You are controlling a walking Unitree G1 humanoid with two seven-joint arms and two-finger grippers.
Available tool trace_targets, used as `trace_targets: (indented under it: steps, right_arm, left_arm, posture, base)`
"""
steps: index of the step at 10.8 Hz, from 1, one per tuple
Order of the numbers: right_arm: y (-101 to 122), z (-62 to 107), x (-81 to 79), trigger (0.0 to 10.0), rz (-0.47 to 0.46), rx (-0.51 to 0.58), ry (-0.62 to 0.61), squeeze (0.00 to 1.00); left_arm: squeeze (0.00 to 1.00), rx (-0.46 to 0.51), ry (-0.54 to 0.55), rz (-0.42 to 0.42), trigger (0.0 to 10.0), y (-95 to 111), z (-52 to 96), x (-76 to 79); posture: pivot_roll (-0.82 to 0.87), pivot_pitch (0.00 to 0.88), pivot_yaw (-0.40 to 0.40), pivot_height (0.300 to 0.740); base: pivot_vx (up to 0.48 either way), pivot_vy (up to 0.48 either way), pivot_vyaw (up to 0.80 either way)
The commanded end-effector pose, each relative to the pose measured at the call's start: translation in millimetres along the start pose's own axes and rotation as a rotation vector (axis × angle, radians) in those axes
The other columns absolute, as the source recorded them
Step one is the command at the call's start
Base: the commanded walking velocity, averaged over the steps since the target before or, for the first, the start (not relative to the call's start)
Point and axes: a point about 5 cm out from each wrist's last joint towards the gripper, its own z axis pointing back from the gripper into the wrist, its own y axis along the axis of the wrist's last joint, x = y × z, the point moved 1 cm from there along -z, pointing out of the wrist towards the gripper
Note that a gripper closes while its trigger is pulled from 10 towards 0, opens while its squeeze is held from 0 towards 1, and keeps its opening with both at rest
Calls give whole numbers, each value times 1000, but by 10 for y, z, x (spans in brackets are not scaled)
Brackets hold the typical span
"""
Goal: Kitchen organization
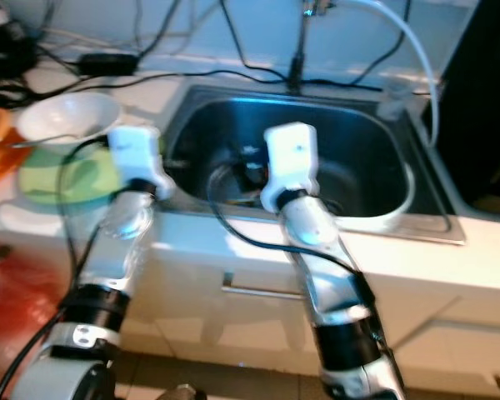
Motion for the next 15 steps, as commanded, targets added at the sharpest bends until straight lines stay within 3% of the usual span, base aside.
trace_targets:
  steps: [1,3,5,6,8,11,13,15]
  right_arm:
    - [10,-22,53,10000,-16,21,-13,0]
    - [-273,9,123,10000,-10,-64,-71,0]
    - [-336,224,213,10000,-6,-103,-63,0]
    - [-346,333,328,10000,-14,-105,-93,0]
    - [-294,402,369,10000,-2,-95,-97,0]
    - [-204,610,129,10000,-80,-109,88,0]
    - [-231,719,44,10000,-133,-138,107,0]
    - [-211,748,92,10000,-171,-131,82,0]
  left_arm:
    - [0,17,11,-1,10000,27,-15,1]
    - [0,-44,26,-66,10000,-190,64,-165]
    - [0,-65,57,-81,10000,-277,139,-315]
    - [0,-33,53,-95,10000,-214,96,-328]
    - [0,22,68,-97,10000,-66,53,-353]
    - [0,37,61,-97,10000,-43,94,-269]
    - [0,21,70,-105,10000,-76,119,-301]
    - [0,25,109,-125,10000,-51,121,-364]
  posture:
    - [30,0,-7,740]
    - [64,0,-33,740]
    - [80,0,-31,740]
    - [80,0,-32,740]
    - [53,0,-16,740]
    - [49,29,-8,740]
    - [37,47,-10,740]
    - [33,53,-9,740]
  base:
    - [0,0,0]
    - [0,0,0]
    - [0,0,0]
    - [0,0,0]
    - [0,0,0]
    - [0,0,0]
    - [0,0,0]
    - [0,0,0]
